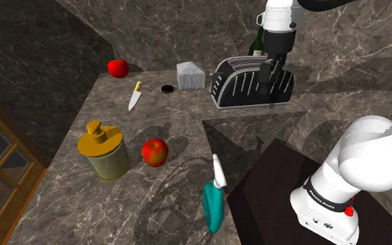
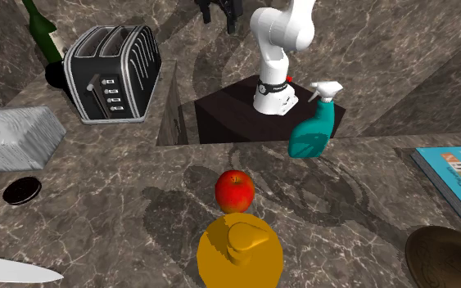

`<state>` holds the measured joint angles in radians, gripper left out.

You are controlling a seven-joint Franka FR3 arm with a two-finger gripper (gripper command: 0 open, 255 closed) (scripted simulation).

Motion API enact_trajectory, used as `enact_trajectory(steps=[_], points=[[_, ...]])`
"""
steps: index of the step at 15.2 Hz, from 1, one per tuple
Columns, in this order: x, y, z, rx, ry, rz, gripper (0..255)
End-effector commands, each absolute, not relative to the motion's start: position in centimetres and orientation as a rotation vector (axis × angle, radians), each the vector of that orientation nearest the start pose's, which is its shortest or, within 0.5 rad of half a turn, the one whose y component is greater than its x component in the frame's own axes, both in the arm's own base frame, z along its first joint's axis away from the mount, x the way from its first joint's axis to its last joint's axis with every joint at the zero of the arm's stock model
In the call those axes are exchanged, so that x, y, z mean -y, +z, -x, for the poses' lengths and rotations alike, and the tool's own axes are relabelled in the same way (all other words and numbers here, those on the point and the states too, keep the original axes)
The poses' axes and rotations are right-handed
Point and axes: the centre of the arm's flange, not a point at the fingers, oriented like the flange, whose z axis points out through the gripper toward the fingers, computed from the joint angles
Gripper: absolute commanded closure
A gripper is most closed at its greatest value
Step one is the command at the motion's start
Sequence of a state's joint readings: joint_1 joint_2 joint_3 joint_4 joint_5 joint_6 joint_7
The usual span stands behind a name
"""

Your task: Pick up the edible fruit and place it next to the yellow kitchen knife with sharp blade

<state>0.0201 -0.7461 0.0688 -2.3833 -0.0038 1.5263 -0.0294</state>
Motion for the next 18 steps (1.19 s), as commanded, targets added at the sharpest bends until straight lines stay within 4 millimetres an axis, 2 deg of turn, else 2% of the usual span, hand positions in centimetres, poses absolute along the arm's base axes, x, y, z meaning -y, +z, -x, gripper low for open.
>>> enact_trajectory(steps=[1, 18], points=[[-3.2, 56.1, -30.9, 0.155, 0.177, 3.186, 0], [-21.0, 48.6, -40.4, 0.211, 0.007, 3.18, 0]])
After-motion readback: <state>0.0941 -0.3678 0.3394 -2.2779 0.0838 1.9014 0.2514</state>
